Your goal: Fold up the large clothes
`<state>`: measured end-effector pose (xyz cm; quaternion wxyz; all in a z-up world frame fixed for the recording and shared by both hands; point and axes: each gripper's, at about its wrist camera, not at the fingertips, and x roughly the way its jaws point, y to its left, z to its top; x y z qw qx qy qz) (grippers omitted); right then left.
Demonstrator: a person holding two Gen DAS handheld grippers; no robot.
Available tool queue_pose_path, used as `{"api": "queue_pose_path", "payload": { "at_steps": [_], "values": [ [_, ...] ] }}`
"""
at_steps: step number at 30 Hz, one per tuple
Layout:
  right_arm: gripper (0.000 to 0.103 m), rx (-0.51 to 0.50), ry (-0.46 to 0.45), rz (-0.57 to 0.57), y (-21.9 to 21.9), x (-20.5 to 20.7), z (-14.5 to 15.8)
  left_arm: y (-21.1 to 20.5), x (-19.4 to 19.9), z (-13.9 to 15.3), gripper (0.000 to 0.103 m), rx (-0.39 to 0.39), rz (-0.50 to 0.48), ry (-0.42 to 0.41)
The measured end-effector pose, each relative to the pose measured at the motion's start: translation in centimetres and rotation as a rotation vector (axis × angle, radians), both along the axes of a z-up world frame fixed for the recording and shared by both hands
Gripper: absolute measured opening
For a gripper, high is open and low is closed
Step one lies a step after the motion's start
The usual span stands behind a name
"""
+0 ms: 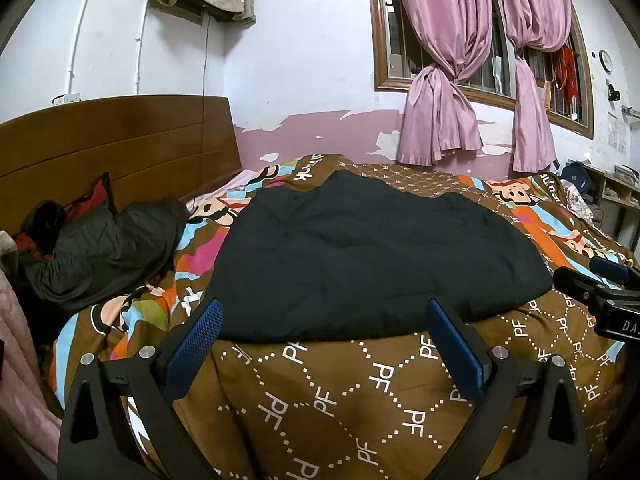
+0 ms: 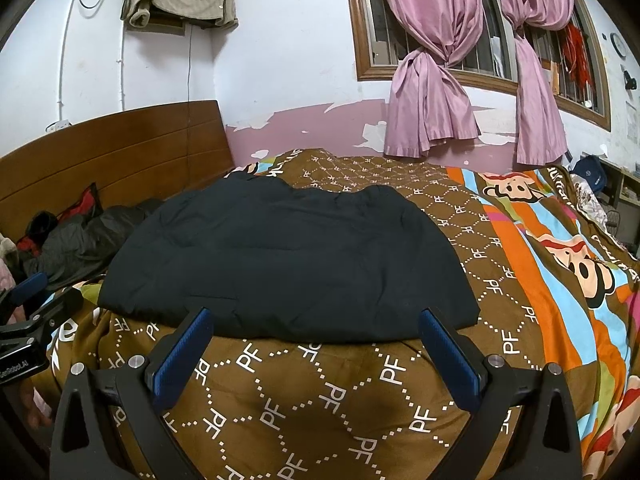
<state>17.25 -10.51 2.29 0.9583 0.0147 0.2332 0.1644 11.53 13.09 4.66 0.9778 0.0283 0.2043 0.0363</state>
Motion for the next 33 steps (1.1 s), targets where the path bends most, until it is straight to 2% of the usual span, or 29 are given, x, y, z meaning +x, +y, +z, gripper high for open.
{"api": "queue_pose_path", "payload": {
  "at_steps": [5, 33],
  "values": [
    [0.103, -0.008, -0.029, -0.005, 0.4, -0.2, -0.1, -0.1, 0.0, 0.0, 0.099, -0.001, 0.001, 0.002],
    [0.103, 0.016, 0.007, -0.028, 1.3, 0.3, -0.5, 1.0, 0.3, -0.5, 0.099, -0.001, -0.011, 0.016]
  ]
}}
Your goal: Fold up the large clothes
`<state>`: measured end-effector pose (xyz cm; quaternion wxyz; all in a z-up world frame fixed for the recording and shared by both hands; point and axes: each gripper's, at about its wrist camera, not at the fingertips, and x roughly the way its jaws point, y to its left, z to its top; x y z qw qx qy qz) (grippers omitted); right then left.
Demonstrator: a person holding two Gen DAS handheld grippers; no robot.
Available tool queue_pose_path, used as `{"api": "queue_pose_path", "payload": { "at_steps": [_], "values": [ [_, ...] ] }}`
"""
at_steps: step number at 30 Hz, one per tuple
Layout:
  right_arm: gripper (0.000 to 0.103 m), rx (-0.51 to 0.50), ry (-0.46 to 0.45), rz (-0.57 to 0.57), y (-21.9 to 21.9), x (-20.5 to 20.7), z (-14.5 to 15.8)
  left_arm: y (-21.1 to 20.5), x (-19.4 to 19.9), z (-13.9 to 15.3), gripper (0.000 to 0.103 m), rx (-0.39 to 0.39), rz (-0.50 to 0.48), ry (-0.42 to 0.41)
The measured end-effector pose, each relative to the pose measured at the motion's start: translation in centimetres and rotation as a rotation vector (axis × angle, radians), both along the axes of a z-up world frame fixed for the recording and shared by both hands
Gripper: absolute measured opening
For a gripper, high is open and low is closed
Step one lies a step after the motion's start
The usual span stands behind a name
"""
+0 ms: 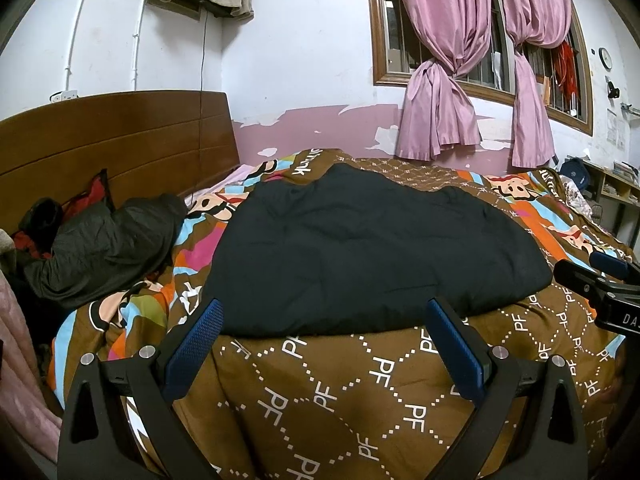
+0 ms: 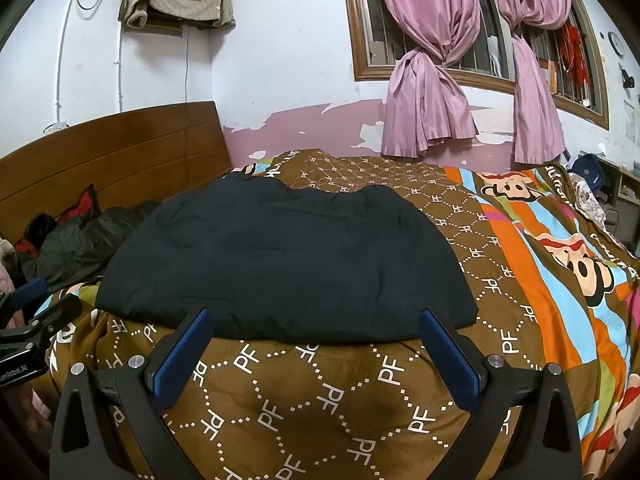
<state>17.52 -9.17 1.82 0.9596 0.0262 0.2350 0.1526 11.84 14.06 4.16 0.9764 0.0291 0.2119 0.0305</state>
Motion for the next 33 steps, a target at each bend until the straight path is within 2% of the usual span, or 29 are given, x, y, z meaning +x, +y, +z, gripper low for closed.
{"api": "queue_pose_path", "payload": {
  "at_steps": [33],
  "values": [
    [0.103, 0.003, 0.005, -0.005, 0.03, 0.07, -0.35, 0.25, -0.05, -0.21, 0.099, 0.005, -0.002, -0.004]
  ]
}}
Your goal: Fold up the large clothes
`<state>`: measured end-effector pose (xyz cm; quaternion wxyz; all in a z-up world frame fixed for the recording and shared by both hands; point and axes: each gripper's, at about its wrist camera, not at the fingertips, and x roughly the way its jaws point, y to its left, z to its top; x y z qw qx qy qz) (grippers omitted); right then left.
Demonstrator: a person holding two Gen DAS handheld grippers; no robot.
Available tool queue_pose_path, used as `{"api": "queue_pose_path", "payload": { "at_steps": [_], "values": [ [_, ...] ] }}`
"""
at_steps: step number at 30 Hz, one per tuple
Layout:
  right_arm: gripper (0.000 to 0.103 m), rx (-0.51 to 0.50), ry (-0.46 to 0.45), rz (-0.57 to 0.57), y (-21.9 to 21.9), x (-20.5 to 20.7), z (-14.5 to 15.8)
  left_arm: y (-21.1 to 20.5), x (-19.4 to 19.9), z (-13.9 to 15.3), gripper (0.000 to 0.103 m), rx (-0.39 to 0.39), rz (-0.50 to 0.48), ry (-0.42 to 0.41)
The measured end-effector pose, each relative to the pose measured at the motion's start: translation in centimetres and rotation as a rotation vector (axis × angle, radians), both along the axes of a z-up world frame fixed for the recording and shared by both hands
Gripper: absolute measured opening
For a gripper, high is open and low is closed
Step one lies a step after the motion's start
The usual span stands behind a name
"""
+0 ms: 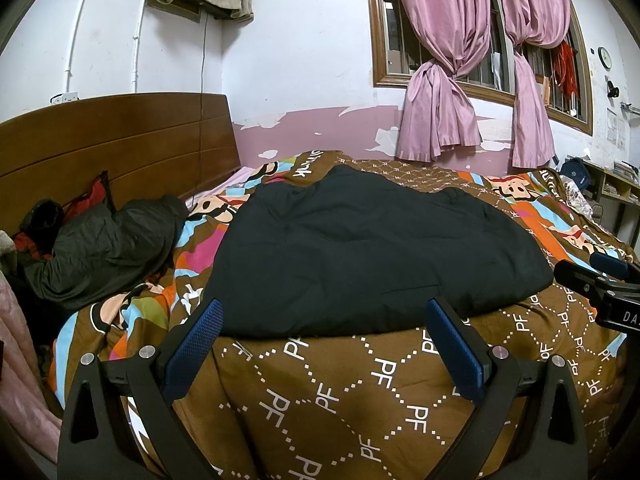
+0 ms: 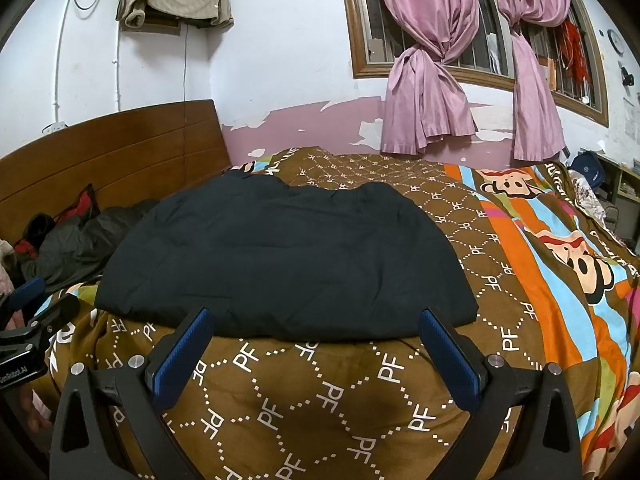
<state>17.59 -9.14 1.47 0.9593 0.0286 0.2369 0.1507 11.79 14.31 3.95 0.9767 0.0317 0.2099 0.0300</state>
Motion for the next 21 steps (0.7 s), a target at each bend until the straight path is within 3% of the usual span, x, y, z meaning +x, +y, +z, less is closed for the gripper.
{"api": "queue_pose_path", "payload": {
  "at_steps": [21],
  "values": [
    [0.103, 0.002, 0.000, -0.003, -0.06, 0.03, -0.05, 0.08, 0.04, -0.10, 0.099, 0.007, -0.007, 0.000]
  ]
}}
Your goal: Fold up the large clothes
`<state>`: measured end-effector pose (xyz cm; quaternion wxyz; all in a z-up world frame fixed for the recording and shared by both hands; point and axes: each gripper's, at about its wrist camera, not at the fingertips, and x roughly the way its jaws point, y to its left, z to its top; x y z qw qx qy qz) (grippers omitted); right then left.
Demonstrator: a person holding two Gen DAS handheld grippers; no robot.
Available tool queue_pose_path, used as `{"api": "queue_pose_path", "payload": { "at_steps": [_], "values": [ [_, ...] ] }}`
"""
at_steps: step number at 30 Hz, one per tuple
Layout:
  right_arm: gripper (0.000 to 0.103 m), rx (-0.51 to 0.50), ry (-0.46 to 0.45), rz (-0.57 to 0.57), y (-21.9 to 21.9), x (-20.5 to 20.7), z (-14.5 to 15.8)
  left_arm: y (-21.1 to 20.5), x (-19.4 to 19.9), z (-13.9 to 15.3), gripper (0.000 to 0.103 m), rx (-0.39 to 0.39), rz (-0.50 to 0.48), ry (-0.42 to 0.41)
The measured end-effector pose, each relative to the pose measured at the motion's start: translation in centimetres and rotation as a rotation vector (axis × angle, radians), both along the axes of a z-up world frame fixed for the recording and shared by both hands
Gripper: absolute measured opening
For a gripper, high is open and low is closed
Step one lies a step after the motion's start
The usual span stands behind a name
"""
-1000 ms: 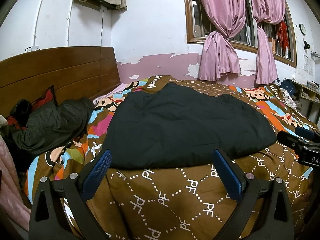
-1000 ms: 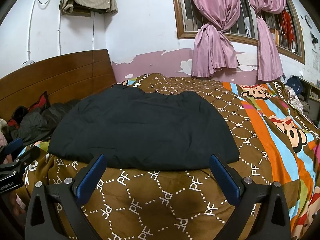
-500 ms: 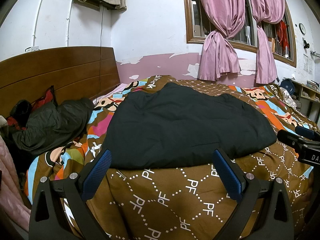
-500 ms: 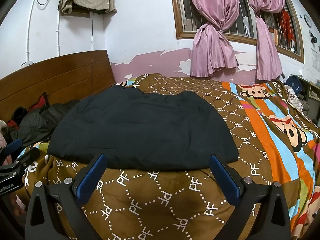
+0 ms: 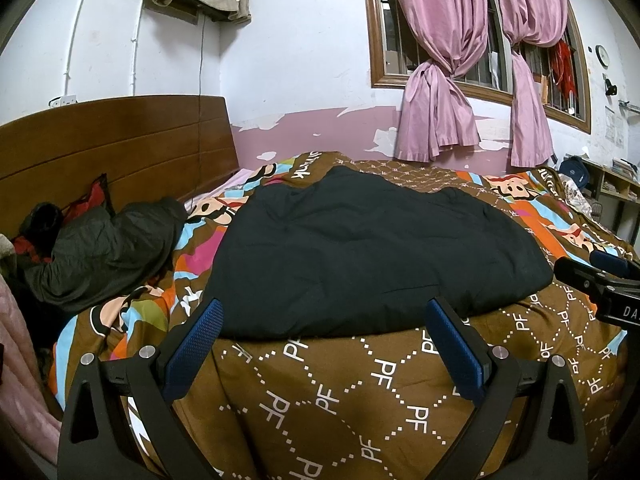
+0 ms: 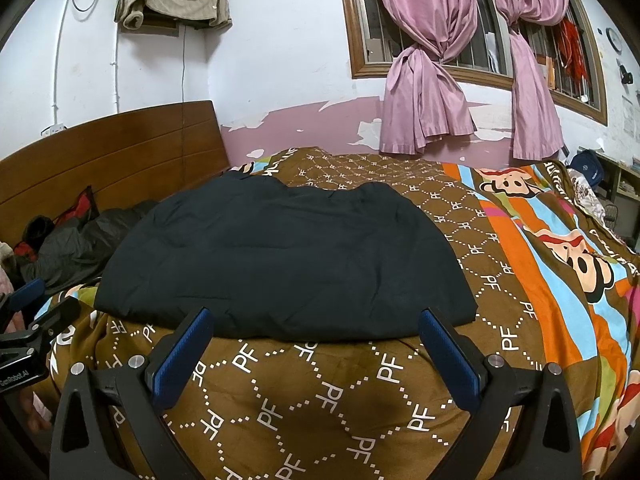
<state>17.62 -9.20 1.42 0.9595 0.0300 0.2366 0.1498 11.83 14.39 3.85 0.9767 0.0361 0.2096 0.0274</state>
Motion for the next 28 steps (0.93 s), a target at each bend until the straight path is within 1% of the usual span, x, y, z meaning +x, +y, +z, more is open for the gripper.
{"api": "queue_pose_path", "payload": {
  "at_steps": [6, 28],
  "values": [
    [0.103, 0.000, 0.001, -0.001, 0.0, 0.0, 0.0, 0.2, 0.3, 0.1, 0.099, 0.014, -0.011, 0.001],
    [0.103, 0.000, 0.002, -0.002, 0.1, 0.0, 0.1, 1.3, 0.9, -0.2, 0.099, -0.001, 0.004, 0.035]
  ]
}}
